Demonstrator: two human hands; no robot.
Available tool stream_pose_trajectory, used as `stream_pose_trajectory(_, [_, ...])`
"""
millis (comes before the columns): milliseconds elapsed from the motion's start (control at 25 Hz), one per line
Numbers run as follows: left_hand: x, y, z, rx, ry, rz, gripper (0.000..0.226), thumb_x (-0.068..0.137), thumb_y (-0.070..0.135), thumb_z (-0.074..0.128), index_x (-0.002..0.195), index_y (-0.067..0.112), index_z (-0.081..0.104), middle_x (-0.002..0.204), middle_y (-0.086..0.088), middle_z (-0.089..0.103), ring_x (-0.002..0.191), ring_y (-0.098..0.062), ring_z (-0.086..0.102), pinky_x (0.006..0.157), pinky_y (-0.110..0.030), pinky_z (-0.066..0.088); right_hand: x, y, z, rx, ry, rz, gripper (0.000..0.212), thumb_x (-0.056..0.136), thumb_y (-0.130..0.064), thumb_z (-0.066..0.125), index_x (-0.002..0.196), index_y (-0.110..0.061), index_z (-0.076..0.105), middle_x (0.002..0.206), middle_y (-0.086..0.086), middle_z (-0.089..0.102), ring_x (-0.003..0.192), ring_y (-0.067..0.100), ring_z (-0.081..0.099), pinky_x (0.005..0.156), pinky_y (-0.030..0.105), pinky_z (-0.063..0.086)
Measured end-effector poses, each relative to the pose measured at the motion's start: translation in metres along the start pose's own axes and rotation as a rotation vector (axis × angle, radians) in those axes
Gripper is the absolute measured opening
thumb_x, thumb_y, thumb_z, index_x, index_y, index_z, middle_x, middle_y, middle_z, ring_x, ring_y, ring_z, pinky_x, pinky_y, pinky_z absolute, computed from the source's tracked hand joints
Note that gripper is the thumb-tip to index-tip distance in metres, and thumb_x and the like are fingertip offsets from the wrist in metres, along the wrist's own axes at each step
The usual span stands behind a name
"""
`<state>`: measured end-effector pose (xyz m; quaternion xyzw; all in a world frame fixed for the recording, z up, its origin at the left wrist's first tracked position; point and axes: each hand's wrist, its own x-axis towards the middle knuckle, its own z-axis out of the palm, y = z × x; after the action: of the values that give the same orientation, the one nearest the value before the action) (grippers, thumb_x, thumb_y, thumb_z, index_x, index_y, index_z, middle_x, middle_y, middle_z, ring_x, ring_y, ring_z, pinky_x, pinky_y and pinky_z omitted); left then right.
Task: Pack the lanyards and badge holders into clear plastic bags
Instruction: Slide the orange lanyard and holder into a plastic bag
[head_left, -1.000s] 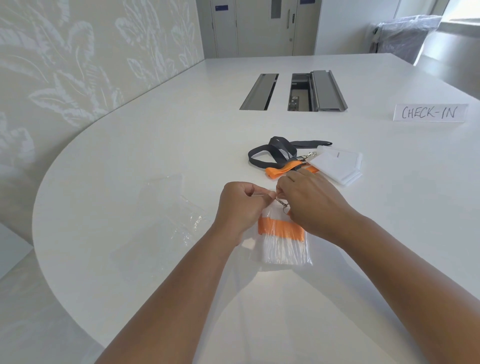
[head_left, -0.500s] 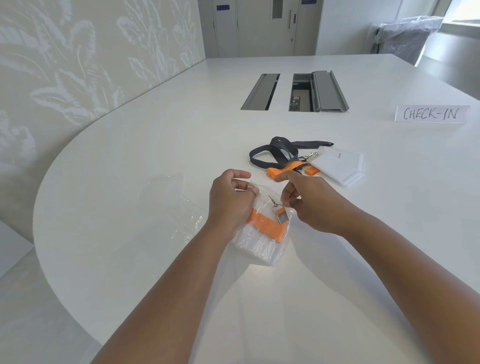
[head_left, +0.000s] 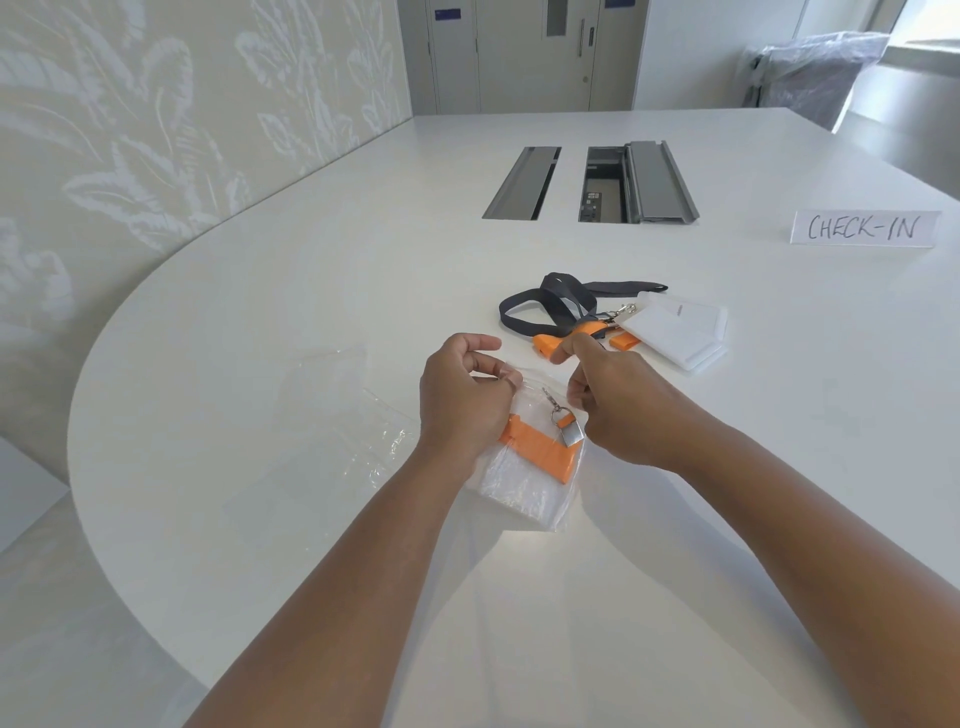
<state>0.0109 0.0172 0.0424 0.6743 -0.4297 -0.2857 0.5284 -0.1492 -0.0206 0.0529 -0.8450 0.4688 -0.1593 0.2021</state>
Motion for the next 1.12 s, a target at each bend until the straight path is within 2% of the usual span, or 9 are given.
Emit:
stream_pose_trajectory(160, [0.003,-0.002,-0.002,0.008,0.044,0.000,0.031,0.083,0.010,0.071,0.108,0.026,0.061,0.085,0.011,0.070,0.079,-0.004,0.065,0.076,-0.029,0.054,0.002,0.008,0.004,0.117,0.021,0.019,0.050,0.091,0.003,0.056,0.132,-0.023,0.044,0.092,-0.006,0.065,0.085,0.007,0.062,0.075,0.023,0.050])
stream_pose_trajectory(400, [0.006,-0.003,-0.005,-0.007,0.069,0.014,0.032,0.082,0.009,0.071,0.108,0.024,0.062,0.088,0.009,0.071,0.081,-0.006,0.067,0.076,-0.029,0.054,0.002,0.010,0.006,0.149,0.089,0.047,0.053,0.085,0.009,0.058,0.128,-0.022,0.048,0.088,-0.003,0.066,0.076,0.000,0.063,0.070,0.013,0.048])
stream_pose_trajectory(600, [0.008,-0.005,-0.004,-0.002,0.082,0.021,0.032,0.082,0.009,0.071,0.107,0.025,0.062,0.087,0.009,0.071,0.082,-0.004,0.065,0.076,-0.029,0.054,0.002,0.005,0.006,0.091,0.151,0.039,0.060,0.079,0.015,0.053,0.129,-0.019,0.048,0.087,-0.001,0.068,0.081,0.008,0.066,0.079,0.032,0.057])
stream_pose_trajectory(720, [0.008,-0.005,-0.003,-0.005,0.083,0.016,0.032,0.081,0.009,0.072,0.106,0.027,0.061,0.084,0.011,0.070,0.085,-0.004,0.065,0.077,-0.031,0.055,0.000,0.002,0.000,0.119,0.178,0.067,0.060,0.076,0.014,0.050,0.127,-0.018,0.051,0.085,0.000,0.069,0.081,0.013,0.066,0.076,0.035,0.057])
stream_pose_trajectory(880, [0.008,-0.005,-0.002,-0.024,0.077,0.023,0.034,0.080,0.009,0.074,0.106,0.026,0.062,0.084,0.010,0.071,0.087,-0.008,0.067,0.074,-0.028,0.053,0.000,-0.003,-0.003,0.159,0.256,0.058,0.048,0.077,0.008,0.051,0.118,-0.015,0.057,0.080,0.001,0.069,0.079,0.016,0.064,0.073,0.037,0.056])
stream_pose_trajectory(1000, [0.007,-0.003,-0.003,-0.053,0.067,0.016,0.032,0.082,0.009,0.072,0.108,0.026,0.062,0.086,0.011,0.071,0.083,-0.006,0.066,0.071,-0.024,0.052,0.003,0.000,0.001,0.174,0.235,0.080,0.028,0.085,0.001,0.056,0.103,-0.019,0.063,0.076,-0.006,0.066,0.074,0.007,0.059,0.068,0.023,0.049])
stream_pose_trajectory(1080, [0.008,-0.002,-0.004,-0.070,0.047,0.005,0.031,0.084,0.009,0.071,0.108,0.026,0.062,0.085,0.012,0.069,0.079,-0.002,0.064,0.070,-0.023,0.052,0.005,0.005,0.004,0.187,0.171,0.115,0.011,0.093,-0.012,0.061,0.090,-0.022,0.065,0.074,-0.013,0.061,0.071,0.003,0.056,0.065,0.019,0.042])
stream_pose_trajectory(1120, [0.007,-0.002,-0.004,-0.073,0.035,0.001,0.031,0.085,0.008,0.070,0.109,0.026,0.062,0.086,0.013,0.069,0.079,-0.002,0.064,0.070,-0.022,0.052,0.006,0.007,0.005,0.202,0.155,0.130,0.010,0.094,-0.018,0.063,0.086,-0.021,0.066,0.073,-0.014,0.061,0.070,0.005,0.055,0.064,0.019,0.042])
